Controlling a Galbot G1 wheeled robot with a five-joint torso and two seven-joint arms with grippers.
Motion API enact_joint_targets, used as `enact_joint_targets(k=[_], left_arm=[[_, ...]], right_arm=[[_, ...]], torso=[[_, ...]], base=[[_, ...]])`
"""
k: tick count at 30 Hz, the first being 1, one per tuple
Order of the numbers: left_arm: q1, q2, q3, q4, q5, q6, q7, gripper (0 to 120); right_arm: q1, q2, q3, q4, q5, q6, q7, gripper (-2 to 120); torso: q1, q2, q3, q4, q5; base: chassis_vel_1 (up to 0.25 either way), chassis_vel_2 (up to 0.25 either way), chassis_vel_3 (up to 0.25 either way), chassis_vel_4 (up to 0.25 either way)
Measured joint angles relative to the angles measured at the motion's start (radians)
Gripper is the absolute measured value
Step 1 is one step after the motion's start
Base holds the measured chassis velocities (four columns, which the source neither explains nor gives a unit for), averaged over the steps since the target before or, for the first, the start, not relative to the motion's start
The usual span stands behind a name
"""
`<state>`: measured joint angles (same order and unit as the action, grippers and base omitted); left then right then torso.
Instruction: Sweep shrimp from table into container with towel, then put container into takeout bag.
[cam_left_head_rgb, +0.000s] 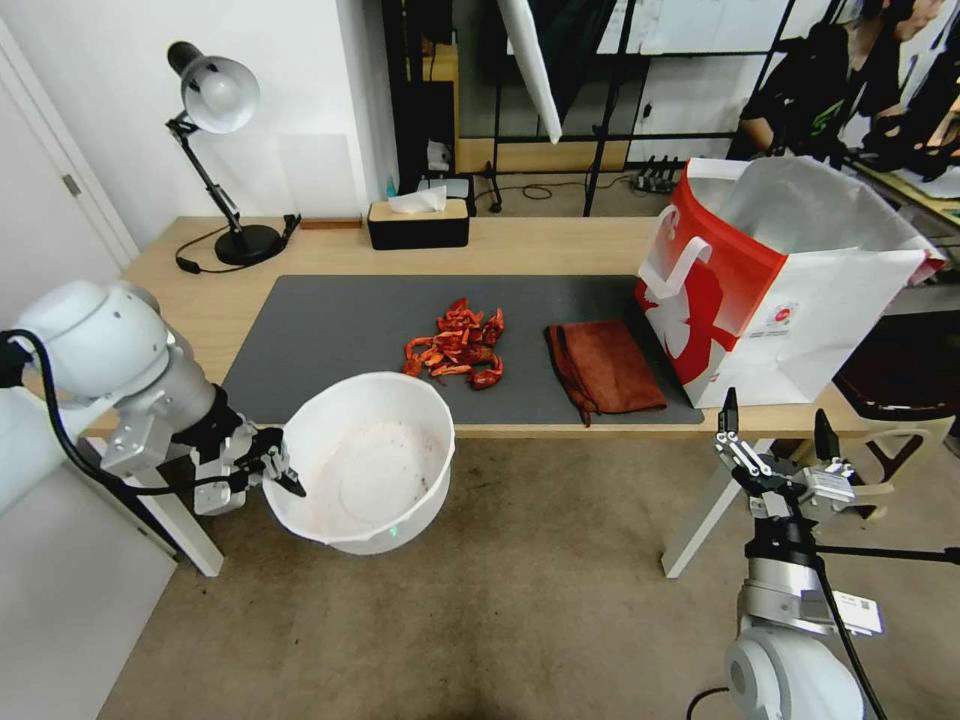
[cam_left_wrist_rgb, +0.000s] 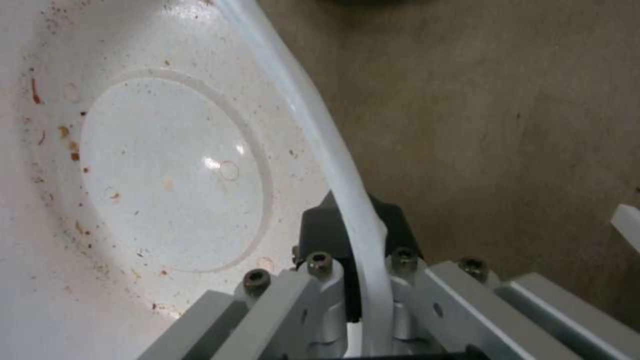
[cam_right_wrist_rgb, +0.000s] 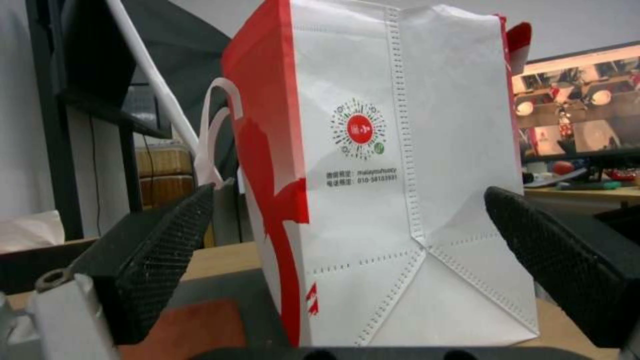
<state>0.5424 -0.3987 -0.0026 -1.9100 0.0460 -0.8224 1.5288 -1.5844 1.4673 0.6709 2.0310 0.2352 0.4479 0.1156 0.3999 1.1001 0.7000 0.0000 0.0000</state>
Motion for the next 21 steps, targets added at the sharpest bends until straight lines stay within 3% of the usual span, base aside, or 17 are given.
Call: enact_joint_targets(k=[3, 12, 21], left_arm=[[0.021, -0.006, -0.009, -0.001, 0.018, 0.000, 0.000, 0], [0.146, -0.042, -0.099, -0.047, 0.124, 0.000, 0.000, 0], [0.209, -0.050, -0.137, -0.090, 0.142, 0.000, 0.000, 0]], right_arm=[[0.003, -0.002, 0.002, -0.001, 0.001, -0.001, 0.000, 100], [0.008, -0.006, 0.008, -0.005, 0.007, -0.006, 0.001, 100], [0.011, -0.006, 0.006, -0.005, 0.007, -0.010, 0.001, 100]], torso=[[0.000, 0.000, 0.000, -0.0001, -0.0001], [0.000, 0.000, 0.000, 0.0000, 0.0000], [0.000, 0.000, 0.000, 0.0000, 0.0000]], base=[[0.000, 0.000, 0.000, 0.000], [0.000, 0.000, 0.000, 0.000], [0.000, 0.000, 0.000, 0.000]])
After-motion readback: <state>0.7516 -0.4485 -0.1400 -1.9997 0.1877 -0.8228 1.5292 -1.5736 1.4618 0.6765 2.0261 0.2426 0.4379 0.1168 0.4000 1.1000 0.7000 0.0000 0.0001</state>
